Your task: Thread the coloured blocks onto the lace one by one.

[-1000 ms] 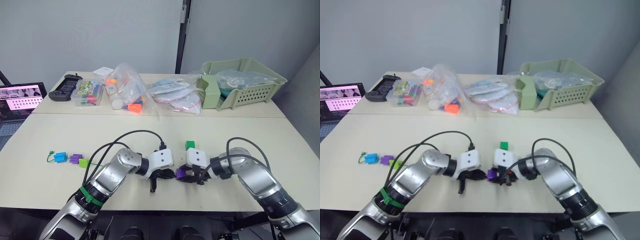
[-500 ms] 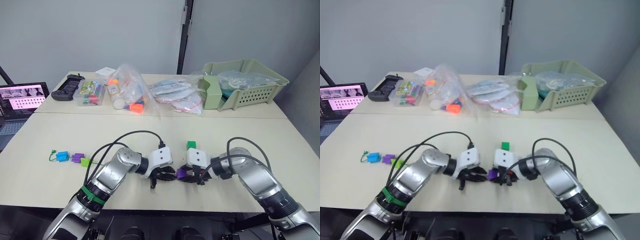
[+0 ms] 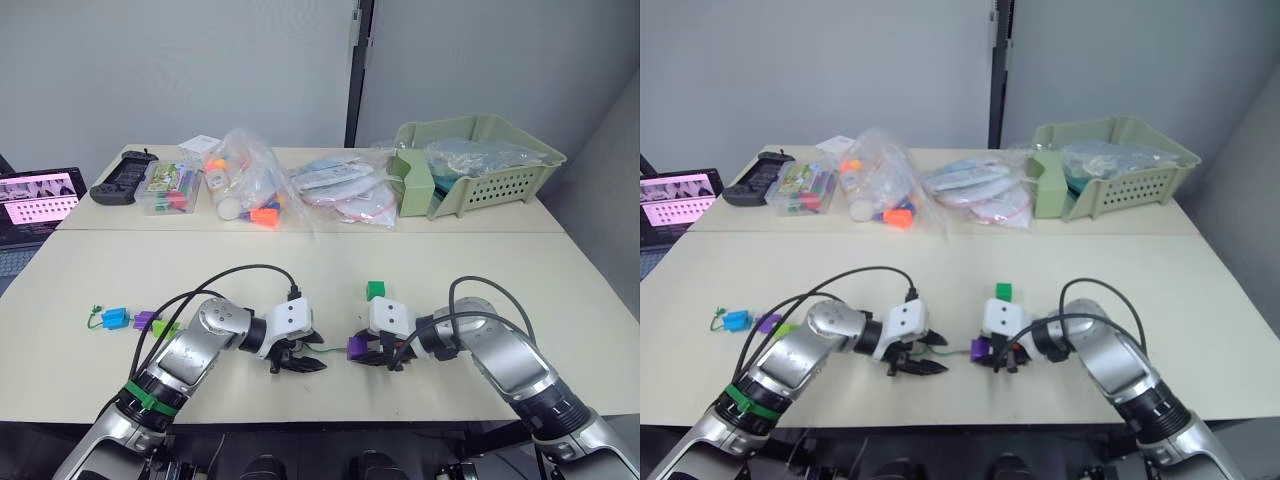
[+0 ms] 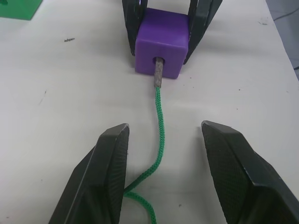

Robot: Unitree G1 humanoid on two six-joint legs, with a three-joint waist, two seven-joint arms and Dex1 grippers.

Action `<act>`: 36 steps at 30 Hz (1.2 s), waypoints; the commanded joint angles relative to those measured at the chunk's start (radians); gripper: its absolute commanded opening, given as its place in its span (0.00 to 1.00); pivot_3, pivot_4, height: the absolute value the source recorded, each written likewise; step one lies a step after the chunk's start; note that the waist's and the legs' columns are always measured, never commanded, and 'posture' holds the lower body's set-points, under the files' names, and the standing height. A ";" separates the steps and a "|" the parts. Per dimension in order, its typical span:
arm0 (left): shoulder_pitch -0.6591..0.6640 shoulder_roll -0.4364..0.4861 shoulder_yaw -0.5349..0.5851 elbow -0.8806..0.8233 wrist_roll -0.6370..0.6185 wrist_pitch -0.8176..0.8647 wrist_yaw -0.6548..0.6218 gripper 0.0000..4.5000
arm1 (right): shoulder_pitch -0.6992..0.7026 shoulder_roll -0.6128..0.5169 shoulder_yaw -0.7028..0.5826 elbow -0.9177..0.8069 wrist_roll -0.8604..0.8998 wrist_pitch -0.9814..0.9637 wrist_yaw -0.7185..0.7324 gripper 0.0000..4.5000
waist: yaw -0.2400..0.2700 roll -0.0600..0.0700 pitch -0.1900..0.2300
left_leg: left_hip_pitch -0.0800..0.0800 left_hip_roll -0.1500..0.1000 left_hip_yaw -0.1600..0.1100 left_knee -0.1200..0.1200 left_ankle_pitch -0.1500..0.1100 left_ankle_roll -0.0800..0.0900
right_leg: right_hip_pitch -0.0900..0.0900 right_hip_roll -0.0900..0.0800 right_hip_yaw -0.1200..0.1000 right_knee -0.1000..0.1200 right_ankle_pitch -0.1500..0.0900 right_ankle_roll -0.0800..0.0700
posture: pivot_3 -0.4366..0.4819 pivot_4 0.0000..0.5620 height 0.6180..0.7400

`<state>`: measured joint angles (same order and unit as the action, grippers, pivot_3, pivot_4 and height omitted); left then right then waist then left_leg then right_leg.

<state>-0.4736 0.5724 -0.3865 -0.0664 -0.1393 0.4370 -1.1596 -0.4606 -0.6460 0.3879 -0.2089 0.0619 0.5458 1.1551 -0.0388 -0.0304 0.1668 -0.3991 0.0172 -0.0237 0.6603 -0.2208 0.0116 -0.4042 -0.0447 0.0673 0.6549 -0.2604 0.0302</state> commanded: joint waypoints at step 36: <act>-0.058 -0.065 -0.011 -0.024 -0.019 -0.018 -0.009 0.63 | 0.034 0.020 -0.015 -0.078 0.040 0.086 -0.050 0.80 | 0.000 0.000 0.000 | -0.002 0.000 0.000 0.000 0.000 0.000 | -0.001 0.000 0.000 0.000 0.000 0.000 | 0.48 0.27 1.00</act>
<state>-0.5057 0.5023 -0.4050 -0.0500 -0.1586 0.4201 -1.1670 -0.4318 -0.6227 0.3895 -0.2500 0.0784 0.6186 1.1109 -0.0386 -0.0304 0.1670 -0.4008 0.0167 -0.0240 0.6603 -0.2208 0.0116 -0.4053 -0.0449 0.0675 0.6545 -0.2604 0.0302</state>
